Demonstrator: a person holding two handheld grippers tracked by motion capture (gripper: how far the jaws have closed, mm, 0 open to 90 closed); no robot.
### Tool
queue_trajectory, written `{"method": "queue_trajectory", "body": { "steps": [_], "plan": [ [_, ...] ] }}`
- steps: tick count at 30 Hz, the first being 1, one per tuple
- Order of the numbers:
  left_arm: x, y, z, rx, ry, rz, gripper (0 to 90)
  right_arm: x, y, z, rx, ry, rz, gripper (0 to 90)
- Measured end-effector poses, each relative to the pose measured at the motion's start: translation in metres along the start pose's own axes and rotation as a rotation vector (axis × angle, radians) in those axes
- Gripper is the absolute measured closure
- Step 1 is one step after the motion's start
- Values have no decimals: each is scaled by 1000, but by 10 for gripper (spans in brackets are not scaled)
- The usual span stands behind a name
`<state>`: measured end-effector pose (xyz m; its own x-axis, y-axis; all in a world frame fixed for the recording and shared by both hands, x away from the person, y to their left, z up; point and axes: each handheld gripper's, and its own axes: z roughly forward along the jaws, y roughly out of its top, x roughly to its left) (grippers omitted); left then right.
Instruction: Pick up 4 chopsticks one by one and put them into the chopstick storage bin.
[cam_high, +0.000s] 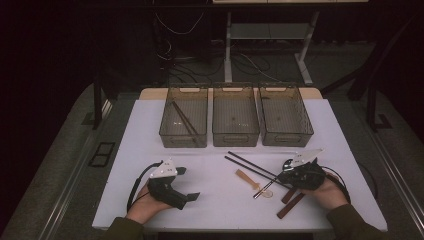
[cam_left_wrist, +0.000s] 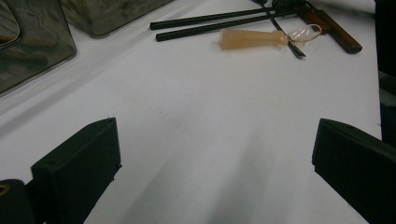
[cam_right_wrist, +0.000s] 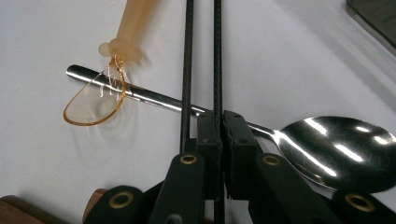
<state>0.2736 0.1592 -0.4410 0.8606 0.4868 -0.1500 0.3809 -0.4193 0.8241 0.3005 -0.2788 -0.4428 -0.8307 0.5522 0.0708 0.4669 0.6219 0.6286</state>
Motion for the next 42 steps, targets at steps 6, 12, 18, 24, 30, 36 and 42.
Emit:
{"method": "queue_trajectory", "body": {
  "steps": [6, 12, 18, 24, 30, 36, 42],
  "plan": [
    [0, 0, 0, 0, -1, 1, 8, -1, 1, -6, -35, 6, 13, 862],
    [0, 0, 0, 1, -3, 4, 8, -1, 3, -11, -69, 12, 20, 862],
    [0, 0, 0, 0, -2, -1, 8, -1, 5, -17, -96, 21, 23, 862],
    [0, 0, 0, 0, -3, -2, 9, -1, 7, -20, -118, 32, 31, 862],
    [0, 0, 0, 0, -4, -2, 8, -1, 11, -25, -152, 38, 41, 862],
    [0, 0, 0, 1, -2, -2, 8, 0, 17, -29, -180, 44, 45, 862],
    [1, -1, 1, -1, -4, -5, 8, 1, 30, -31, -218, 48, 55, 862]
  ]
}}
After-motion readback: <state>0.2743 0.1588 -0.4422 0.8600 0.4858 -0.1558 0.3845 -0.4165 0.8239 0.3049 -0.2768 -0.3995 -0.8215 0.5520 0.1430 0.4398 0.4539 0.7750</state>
